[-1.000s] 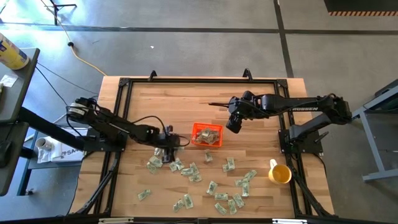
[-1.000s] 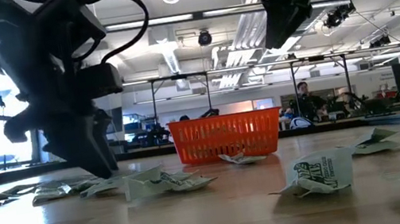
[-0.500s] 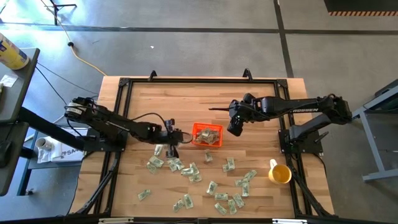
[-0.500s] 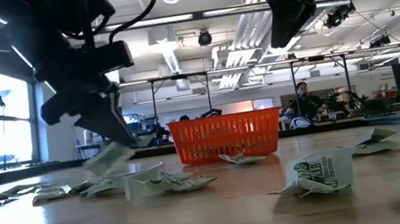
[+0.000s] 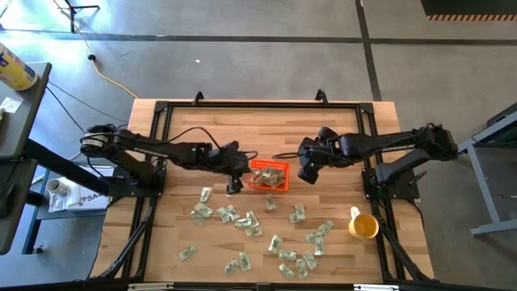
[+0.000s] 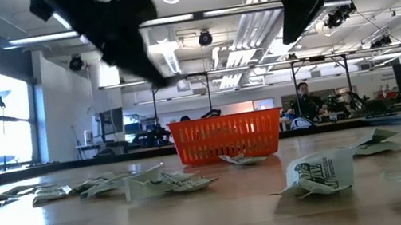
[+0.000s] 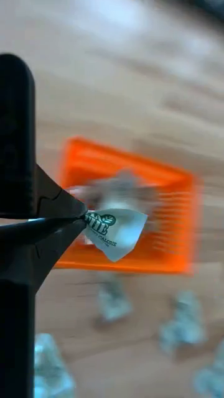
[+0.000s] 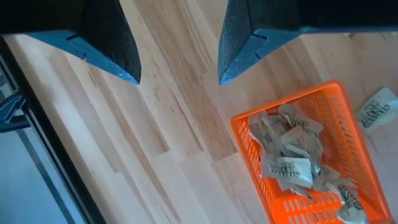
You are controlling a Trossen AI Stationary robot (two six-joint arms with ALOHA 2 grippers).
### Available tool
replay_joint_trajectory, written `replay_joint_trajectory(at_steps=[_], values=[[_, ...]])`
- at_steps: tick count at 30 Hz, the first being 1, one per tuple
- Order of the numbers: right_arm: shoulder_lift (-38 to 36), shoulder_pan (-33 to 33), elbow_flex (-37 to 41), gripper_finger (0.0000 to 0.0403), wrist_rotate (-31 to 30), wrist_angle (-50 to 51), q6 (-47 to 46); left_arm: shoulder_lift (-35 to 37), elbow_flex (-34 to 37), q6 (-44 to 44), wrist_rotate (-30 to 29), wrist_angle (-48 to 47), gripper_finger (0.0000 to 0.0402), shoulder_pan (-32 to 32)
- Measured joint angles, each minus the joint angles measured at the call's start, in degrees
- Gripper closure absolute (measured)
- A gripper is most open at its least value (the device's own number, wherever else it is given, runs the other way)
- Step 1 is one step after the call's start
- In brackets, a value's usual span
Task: Pick and place Stevia / Truvia into bins
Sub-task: Put the light green stevia packet into the orange bin
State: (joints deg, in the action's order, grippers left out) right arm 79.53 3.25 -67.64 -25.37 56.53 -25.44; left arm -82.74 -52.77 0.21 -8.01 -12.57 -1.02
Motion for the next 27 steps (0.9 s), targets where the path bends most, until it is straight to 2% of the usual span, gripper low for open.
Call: replay_joint_trajectory(at_steps=[4,8,10,13,16,23,27], values=[[0.00,0.80,0.00,0.0199,-0.66,0.17,-0.82,-3.46,-3.66,6.25,0.33,0.44,0.0368,0.24],[0.00,1.52,0.00,0.0198,-0.73,2.00,-2.78,-8.51,-4.62,5.18,8.64,3.24,0.0366,2.34],[0.00,2.11,0.00,0.0199,-0.77,2.80,-3.48,-10.80,-4.64,2.56,10.51,5.72,0.0359,3.25],[0.00,3.18,0.00,0.0198,-0.68,4.06,-4.94,-12.72,-4.64,-0.71,8.76,10.50,0.0331,3.41],[0.00,4.50,0.00,0.0197,-0.68,5.19,-6.57,-12.77,-4.67,-3.10,7.16,11.26,0.0285,3.21],[0.00,6.31,0.00,0.0197,-1.20,5.96,-6.44,-9.93,-4.68,-12.85,6.22,0.79,0.0180,2.84],[0.00,5.51,0.00,0.0197,-1.69,5.97,-4.06,-6.77,-4.64,-23.51,6.12,-11.39,0.0153,1.04]])
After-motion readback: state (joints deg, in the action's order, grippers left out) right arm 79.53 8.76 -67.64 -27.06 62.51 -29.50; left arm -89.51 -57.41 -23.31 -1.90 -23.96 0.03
